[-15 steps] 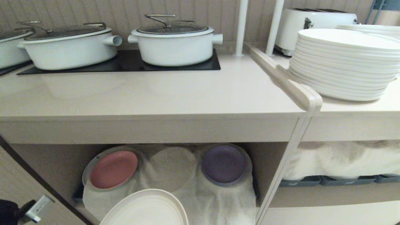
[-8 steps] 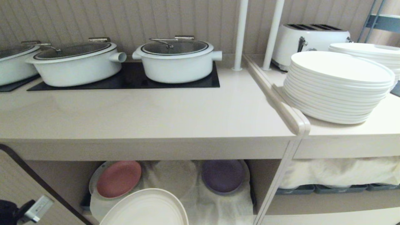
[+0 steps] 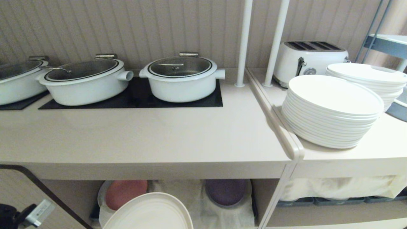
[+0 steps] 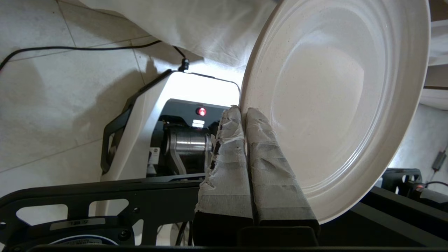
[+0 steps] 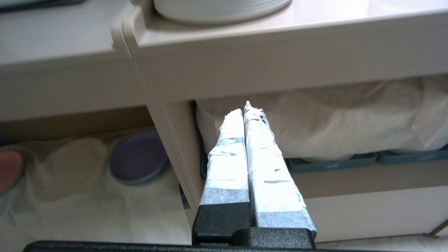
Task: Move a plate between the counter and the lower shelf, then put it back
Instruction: Put the plate
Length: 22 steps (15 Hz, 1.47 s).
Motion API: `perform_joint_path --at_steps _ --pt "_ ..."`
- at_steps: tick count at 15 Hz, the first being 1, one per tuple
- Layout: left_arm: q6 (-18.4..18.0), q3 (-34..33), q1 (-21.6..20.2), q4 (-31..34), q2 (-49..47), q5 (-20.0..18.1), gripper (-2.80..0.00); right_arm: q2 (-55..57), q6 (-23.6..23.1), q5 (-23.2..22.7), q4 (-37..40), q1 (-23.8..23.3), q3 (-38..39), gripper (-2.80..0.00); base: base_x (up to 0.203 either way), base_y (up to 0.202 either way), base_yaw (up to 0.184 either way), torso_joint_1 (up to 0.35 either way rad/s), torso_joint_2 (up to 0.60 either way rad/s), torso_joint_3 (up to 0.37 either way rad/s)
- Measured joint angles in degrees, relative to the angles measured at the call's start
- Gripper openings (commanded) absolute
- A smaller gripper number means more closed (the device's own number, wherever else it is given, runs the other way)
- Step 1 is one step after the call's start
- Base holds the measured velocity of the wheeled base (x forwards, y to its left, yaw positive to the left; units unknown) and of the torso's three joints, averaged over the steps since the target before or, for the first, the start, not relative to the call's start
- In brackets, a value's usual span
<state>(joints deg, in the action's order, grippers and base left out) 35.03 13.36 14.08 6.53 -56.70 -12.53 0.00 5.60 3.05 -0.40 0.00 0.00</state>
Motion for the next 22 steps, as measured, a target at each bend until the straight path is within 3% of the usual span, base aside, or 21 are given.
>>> perform_joint_path --at_steps 22 --pt "-0.09 0.26 0.05 0.00 0.69 -0.16 -2.80 0.00 0.00 -0.05 -0.11 0.00 0.00 -2.80 0.000 0.000 0.000 0.184 -0.37 -0.193"
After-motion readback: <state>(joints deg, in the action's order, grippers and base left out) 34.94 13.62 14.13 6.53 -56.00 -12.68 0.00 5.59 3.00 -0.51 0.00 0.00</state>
